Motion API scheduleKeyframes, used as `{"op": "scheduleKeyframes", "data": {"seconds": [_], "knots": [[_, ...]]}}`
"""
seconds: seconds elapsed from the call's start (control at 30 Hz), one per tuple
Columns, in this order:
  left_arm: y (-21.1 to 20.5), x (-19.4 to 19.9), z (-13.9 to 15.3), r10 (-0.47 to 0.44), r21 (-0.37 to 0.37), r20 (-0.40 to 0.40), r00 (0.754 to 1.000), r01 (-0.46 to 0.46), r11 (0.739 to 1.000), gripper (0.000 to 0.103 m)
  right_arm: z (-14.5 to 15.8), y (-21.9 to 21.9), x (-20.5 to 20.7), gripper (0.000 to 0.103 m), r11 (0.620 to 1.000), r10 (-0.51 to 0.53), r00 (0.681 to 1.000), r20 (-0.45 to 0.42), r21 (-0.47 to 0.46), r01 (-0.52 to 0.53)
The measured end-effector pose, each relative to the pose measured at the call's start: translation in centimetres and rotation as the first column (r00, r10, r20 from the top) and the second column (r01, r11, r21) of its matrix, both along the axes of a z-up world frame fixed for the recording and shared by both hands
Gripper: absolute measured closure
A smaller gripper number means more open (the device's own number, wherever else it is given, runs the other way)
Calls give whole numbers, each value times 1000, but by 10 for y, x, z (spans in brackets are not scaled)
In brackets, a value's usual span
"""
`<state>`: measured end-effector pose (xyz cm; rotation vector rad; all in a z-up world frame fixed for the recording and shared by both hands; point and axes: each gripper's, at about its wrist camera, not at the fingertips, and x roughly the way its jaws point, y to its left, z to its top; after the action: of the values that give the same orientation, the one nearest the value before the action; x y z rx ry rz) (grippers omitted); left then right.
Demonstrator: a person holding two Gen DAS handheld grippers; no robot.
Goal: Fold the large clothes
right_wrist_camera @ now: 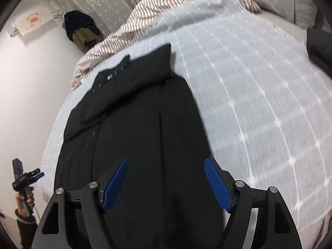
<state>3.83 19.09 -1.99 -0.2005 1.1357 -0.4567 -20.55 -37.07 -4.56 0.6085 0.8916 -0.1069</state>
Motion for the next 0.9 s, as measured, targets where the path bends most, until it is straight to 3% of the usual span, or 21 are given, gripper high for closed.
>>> {"op": "scheduleKeyframes", "data": {"seconds": [0.17,0.3,0.43,0.5,0.57,0.73,0.83,0.9], "knots": [[29,-22,-26,-19,-12,-38,999,19,1000,10,-27,-5,-31,25,998,7,998,-57,55,-4],[33,-31,-54,-64,-38,-114,991,60,997,11,-41,-9,-48,25,997,9,997,-77,80,-3],[30,-38,-87,-108,-56,-199,974,99,993,13,-60,-6,-57,25,983,32,995,-92,182,-15],[28,-45,-84,-129,-54,-163,978,121,991,13,-68,-1,-59,25,974,63,994,-93,224,-40],[26,-50,-85,-155,-93,-174,973,140,986,13,-68,4,-62,24,976,75,995,-69,209,-59],[8,-57,-90,-267,-183,-222,938,228,956,14,-73,9,-65,24,953,87,996,2,291,-84],[1,-54,-91,-274,-204,-252,928,226,952,15,-80,12,-61,24,906,107,993,43,406,-115],[3,-54,-89,-263,-204,-258,930,214,955,29,-82,20,-55,30,900,129,991,43,415,-135]]}}
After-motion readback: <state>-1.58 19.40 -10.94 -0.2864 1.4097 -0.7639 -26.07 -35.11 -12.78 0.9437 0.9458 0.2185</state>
